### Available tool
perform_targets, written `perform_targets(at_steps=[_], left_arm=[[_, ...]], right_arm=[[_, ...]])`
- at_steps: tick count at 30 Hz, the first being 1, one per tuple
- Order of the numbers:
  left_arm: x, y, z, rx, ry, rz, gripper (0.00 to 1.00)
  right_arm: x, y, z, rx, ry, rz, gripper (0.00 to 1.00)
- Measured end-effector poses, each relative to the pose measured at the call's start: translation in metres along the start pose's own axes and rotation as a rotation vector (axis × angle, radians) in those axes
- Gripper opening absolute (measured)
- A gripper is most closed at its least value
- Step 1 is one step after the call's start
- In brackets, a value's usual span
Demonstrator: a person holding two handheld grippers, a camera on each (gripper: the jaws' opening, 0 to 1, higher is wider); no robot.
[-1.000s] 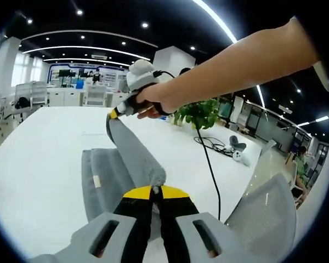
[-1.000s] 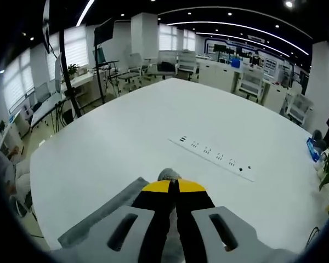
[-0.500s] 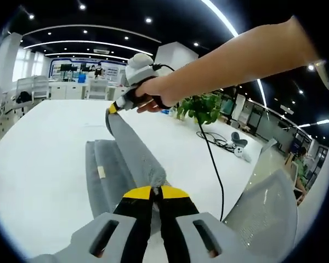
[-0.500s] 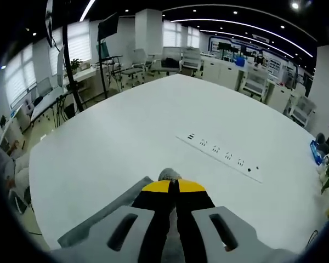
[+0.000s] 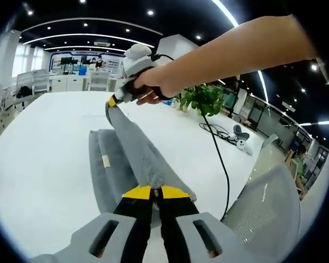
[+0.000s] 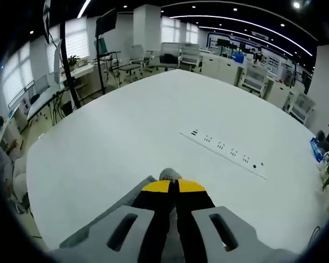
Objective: Fold the towel on the table until its edges align and the towel forms a compact rectangular stack.
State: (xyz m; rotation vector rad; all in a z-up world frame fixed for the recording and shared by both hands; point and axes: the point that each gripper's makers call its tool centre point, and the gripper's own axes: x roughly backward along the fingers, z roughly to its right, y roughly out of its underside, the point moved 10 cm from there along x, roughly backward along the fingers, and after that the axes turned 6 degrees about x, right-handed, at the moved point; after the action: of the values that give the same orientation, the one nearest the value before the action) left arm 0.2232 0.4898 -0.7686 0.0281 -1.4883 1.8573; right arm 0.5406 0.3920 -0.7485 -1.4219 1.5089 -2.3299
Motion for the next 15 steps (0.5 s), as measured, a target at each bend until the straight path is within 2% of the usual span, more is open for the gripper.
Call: perform_targets(at_steps=[15], left_arm=[[-0.002, 0.015, -0.017, 0.028, -0.027, -0.044, 0.04]], right_arm=[[-0.017, 0.008, -0.015, -0.033, 0.016, -0.007, 0.00]])
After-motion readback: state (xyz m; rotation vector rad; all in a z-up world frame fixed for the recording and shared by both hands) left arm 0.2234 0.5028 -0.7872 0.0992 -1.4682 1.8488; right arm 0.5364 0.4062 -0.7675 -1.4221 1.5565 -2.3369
